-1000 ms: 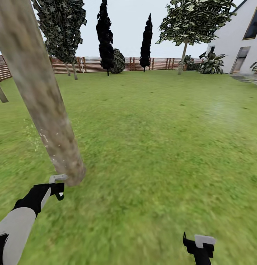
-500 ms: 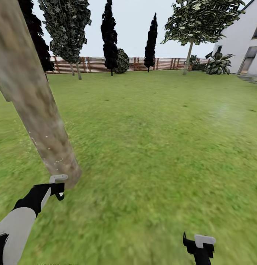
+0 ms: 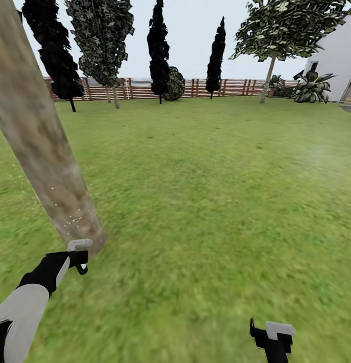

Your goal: In the garden, pick up the pesticide atomizer on the floor and spray pesticide onto both trees until each tree trunk is fully covered.

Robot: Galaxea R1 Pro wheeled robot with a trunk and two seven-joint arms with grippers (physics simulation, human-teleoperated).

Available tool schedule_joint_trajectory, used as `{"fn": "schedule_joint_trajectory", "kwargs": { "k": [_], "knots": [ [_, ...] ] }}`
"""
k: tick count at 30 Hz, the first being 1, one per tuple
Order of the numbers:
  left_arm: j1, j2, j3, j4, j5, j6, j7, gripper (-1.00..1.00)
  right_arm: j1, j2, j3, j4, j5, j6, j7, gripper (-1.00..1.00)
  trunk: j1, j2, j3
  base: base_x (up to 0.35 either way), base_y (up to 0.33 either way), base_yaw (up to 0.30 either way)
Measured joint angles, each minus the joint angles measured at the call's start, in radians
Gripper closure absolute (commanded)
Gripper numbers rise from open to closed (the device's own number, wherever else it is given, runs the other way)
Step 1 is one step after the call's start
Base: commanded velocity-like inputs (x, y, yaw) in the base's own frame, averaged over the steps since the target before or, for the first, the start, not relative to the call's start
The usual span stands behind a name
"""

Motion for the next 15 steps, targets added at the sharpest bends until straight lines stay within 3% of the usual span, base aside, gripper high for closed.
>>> {"fn": "schedule_joint_trajectory", "kwargs": {
  "k": [15],
  "knots": [
    [0.000,0.000,0.000,0.000,0.000,0.000,0.000,1.00,0.000,0.000,0.001,0.000,0.000,0.000,0.000,-1.00,0.000,0.000,0.000,0.139,-0.266,0.268]
  ]
}}
